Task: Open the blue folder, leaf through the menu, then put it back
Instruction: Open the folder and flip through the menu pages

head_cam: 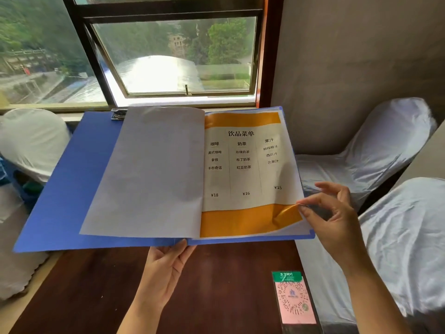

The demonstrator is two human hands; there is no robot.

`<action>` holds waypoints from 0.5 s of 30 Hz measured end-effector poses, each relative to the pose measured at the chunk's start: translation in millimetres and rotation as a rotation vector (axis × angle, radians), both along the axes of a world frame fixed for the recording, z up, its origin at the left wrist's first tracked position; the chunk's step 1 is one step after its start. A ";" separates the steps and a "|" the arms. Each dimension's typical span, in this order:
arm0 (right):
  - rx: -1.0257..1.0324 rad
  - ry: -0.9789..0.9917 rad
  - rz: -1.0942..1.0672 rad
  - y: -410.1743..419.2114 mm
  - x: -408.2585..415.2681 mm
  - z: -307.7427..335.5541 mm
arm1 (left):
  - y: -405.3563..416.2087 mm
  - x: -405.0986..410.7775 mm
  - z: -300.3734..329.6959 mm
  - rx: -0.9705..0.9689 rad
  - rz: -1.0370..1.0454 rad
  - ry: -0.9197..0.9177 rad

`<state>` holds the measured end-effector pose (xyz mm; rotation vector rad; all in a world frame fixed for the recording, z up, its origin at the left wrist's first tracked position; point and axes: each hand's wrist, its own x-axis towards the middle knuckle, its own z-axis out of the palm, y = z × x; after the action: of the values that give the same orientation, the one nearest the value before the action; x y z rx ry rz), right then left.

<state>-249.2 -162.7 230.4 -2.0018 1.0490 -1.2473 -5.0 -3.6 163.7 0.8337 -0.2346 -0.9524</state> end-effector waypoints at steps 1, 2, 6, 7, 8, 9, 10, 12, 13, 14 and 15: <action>-0.008 -0.021 0.009 1.5 2.1 1.7 | -0.3 -0.1 0.1 -0.002 0.003 -0.011; 0.015 -0.074 0.045 3.8 5.0 4.0 | -0.6 -0.4 0.1 -0.004 0.008 -0.016; 0.566 -0.724 0.384 15.6 21.6 10.8 | -1.2 0.2 -1.2 -0.017 0.018 -0.001; 0.720 -0.899 0.458 18.0 26.0 10.8 | -1.1 0.5 -0.8 -0.020 0.020 0.000; 0.817 -1.024 0.501 20.0 29.6 10.7 | -1.4 0.9 -0.6 -0.019 0.021 -0.001; 0.849 -1.062 0.528 20.9 34.6 12.5 | -1.8 0.9 -0.5 -0.018 0.024 -0.001; 0.842 -1.023 0.532 23.2 40.9 14.8 | -2.2 0.8 -0.5 -0.017 0.026 0.000; 0.798 -0.812 0.448 28.0 57.4 14.6 | -2.7 -0.1 -1.0 -0.025 0.024 0.007; 0.753 -0.676 0.399 31.8 66.3 15.0 | -3.3 -1.1 -1.1 -0.033 0.019 0.009; 0.666 -0.529 0.375 37.2 74.9 16.0 | -3.9 -2.6 -0.9 -0.041 0.013 0.006; 0.537 -0.378 0.382 43.7 83.3 16.1 | -4.4 -3.5 -0.3 -0.050 0.011 -0.001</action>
<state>-165.9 -118.9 246.5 -1.4007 0.6797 -0.9573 -8.5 -7.9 163.4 0.7889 -0.2533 -0.9327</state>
